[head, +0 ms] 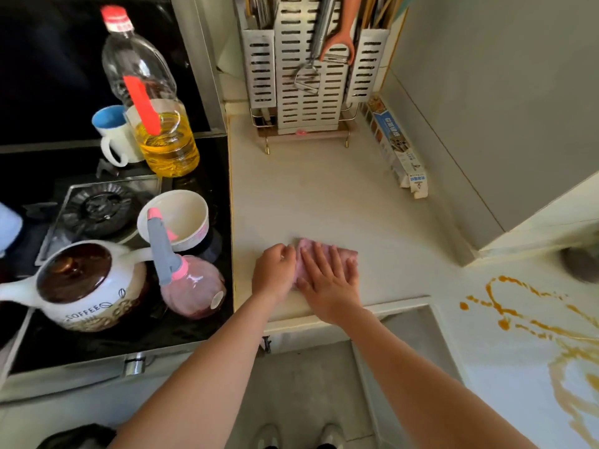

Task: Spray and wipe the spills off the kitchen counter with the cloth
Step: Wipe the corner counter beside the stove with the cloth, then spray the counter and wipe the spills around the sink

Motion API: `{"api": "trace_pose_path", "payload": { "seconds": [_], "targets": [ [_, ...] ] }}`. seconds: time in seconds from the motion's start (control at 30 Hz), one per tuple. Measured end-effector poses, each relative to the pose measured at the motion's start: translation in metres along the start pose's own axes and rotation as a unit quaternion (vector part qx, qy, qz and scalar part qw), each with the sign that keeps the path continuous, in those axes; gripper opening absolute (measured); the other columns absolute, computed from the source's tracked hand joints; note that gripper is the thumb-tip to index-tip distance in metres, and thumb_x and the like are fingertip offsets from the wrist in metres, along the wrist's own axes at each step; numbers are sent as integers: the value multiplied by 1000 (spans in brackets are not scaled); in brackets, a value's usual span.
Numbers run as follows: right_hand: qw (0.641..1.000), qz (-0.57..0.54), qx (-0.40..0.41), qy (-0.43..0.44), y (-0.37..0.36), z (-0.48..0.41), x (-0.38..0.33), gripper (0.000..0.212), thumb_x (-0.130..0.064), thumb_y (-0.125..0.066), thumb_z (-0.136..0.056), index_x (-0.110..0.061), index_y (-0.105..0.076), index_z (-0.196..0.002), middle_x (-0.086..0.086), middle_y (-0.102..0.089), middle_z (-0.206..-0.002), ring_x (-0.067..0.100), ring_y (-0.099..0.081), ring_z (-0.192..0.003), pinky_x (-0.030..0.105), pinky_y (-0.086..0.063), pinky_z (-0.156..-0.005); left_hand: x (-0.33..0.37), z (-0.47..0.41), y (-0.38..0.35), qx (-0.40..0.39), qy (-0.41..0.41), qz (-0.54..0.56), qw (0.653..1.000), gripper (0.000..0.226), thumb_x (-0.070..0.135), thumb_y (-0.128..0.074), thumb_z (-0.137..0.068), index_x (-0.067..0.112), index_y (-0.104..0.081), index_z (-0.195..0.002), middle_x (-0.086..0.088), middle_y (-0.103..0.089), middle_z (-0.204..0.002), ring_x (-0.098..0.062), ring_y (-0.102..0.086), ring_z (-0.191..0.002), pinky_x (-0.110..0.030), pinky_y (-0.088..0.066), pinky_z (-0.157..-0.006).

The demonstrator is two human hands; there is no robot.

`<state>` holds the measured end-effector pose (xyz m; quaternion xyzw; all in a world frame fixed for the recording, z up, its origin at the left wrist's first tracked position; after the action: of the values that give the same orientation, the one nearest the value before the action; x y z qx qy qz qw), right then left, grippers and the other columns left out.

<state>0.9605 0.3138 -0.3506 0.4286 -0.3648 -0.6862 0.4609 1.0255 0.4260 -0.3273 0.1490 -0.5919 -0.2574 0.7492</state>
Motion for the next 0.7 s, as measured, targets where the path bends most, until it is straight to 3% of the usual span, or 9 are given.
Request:
{"api": "trace_pose_path", "payload": {
  "seconds": [0.17,0.3,0.37,0.43,0.53,0.6,0.7],
  "targets": [
    [998,51,-12,38,2,2,6,58,-51,-12,-100,-38,15,-149,-10,23,-157,19,20,-146,47,3,-115,-12,39,18,-28,13,71,997,36,21,-48,-99,16,-52,-63,1,-51,-56,-17,-46,-55,-31,-36,-60],
    [997,52,-34,40,3,2,0,59,-41,-17,-101,-34,14,-151,-5,19,-160,23,16,-147,50,1,-116,-27,76,49,6,38,143,989,38,19,-51,-99,15,-52,-61,7,-42,-43,-8,-38,-41,-27,-31,-52],
    [997,62,-38,36,4,0,0,61,-43,-19,-100,-35,13,-151,-6,18,-160,23,15,-147,53,-2,-115,-36,95,74,55,18,115,992,40,23,-53,-96,16,-50,-57,7,-42,-42,-8,-38,-41,-29,-32,-53],
    [996,68,-42,27,3,-2,-1,62,-44,-20,-99,-36,14,-150,-7,18,-160,24,15,-147,56,-3,-115,-45,118,115,175,-8,33,984,41,33,-55,-88,17,-45,-52,6,-41,-43,-11,-38,-45,-31,-33,-53],
    [997,63,-45,14,2,-1,-4,62,-43,-19,-99,-34,15,-150,-7,20,-159,25,17,-147,57,2,-115,-44,146,166,320,-29,18,947,33,31,-66,-81,11,-49,-63,0,-48,-55,-18,-43,-53,-34,-38,-55],
    [997,68,-44,15,2,0,-8,62,-43,-18,-100,-33,16,-150,-6,21,-159,27,18,-146,59,4,-114,-34,143,180,335,-55,46,939,30,25,-76,-79,9,-50,-81,-7,-55,-75,-20,-50,-66,-30,-42,-61],
    [996,68,-48,24,2,0,-11,61,-47,-15,-100,-32,15,-150,-5,21,-159,27,19,-146,59,7,-114,-26,122,183,303,-59,95,946,54,23,-80,-74,12,-47,-115,-3,-51,-114,-16,-51,-101,-21,-44,-84]
  ]
}}
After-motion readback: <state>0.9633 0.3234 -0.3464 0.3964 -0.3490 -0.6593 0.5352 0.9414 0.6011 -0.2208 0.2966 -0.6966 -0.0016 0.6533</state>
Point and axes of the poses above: each hand's wrist, its own z-axis away from the middle knuckle, its own y-axis out of the back of the hand, x = y × z, the point moved 9 cm from there along -z, towards the middle knuckle
